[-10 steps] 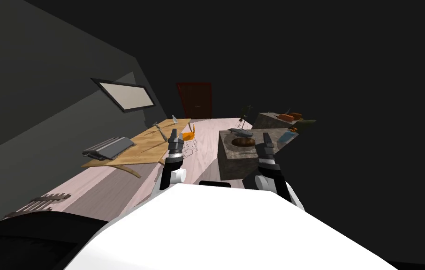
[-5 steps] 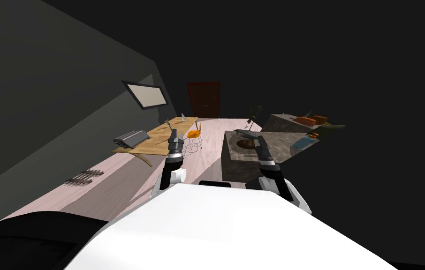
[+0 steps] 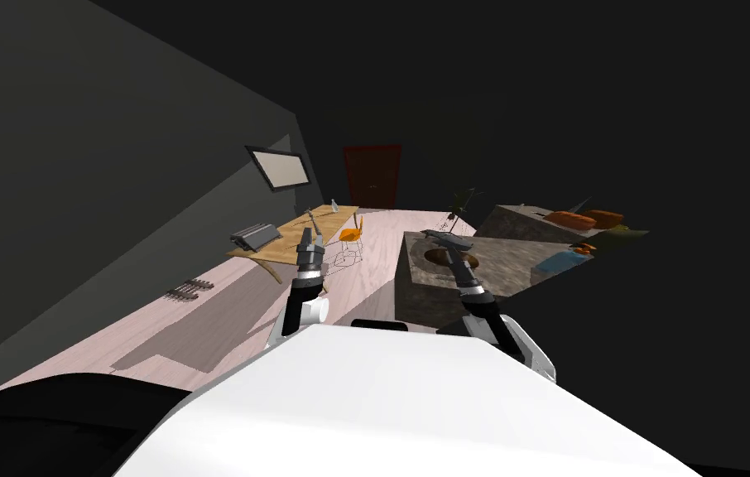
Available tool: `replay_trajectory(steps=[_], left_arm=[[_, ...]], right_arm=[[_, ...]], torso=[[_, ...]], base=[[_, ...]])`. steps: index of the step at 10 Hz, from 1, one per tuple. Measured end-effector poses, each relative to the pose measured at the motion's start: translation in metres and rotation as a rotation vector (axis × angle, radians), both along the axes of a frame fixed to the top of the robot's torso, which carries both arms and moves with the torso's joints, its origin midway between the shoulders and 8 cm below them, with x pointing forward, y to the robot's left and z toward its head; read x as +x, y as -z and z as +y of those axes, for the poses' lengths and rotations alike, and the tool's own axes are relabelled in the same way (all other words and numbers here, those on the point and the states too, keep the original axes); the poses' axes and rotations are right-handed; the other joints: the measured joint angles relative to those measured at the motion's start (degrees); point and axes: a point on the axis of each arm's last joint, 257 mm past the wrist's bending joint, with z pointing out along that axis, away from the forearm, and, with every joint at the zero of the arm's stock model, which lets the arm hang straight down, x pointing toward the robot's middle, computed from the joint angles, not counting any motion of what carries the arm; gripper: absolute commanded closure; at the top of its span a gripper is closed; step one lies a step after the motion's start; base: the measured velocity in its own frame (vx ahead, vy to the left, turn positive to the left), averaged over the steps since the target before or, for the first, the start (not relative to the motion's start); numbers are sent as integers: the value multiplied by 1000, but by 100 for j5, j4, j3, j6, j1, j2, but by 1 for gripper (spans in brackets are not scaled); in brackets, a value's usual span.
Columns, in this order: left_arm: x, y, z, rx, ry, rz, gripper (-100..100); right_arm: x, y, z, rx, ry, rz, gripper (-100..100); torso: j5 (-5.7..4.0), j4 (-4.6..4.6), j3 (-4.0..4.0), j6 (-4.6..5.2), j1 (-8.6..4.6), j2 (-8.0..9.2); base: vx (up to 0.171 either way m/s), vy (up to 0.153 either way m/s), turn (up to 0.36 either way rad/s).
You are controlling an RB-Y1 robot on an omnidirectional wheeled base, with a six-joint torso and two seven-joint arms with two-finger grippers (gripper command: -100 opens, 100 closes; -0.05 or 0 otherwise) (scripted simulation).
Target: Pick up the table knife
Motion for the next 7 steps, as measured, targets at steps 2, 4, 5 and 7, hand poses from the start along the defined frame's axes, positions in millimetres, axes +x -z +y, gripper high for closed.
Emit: replay_trajectory(steps=[2, 4, 5, 7], left_arm=[[0, 0, 0, 0, 0, 0, 0], [0, 0, 0, 0, 0, 0, 0], [0, 0, 0, 0, 0, 0, 0], [0, 0, 0, 0, 0, 0, 0]], right_arm=[[-1, 17, 1, -86, -16, 14, -100], [-2, 34, -4, -159, -30, 33, -100], [-3, 44, -4, -204, -40, 45, -100], [-5, 61, -9, -275, -55, 65, -100]], torso=[[-1, 1, 1, 5, -1, 2], [-1, 0, -1, 5, -2, -3], [0, 0, -1, 0, -1, -2], [-1, 0, -1, 1, -4, -2]], base=[[-35, -21, 176], [-29, -21, 210], [-27, -25, 122], [-31, -24, 178]])
